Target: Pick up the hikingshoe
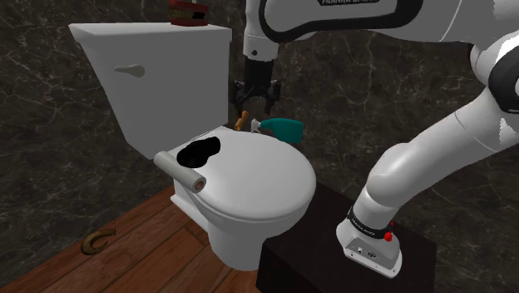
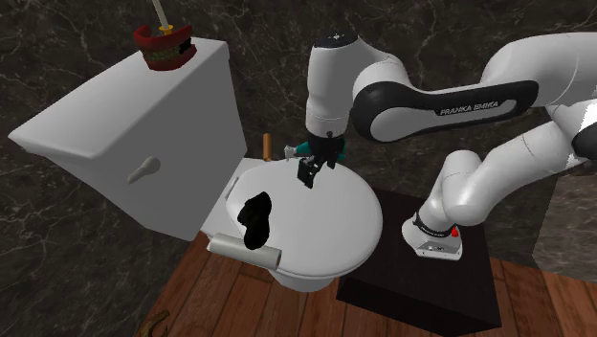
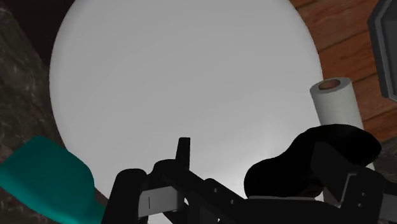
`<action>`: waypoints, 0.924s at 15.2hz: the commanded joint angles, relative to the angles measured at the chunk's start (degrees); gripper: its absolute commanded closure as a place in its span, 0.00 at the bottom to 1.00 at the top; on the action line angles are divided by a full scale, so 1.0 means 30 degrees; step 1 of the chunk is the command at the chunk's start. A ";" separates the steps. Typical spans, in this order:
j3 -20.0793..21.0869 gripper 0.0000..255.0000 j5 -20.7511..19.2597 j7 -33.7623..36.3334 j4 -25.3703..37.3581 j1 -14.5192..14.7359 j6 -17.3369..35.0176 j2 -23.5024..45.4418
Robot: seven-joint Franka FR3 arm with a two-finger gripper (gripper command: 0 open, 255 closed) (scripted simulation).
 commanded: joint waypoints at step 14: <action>0.2877 0.00 -0.2187 1.5827 1.1060 0.0524 -0.1015 1.4282</action>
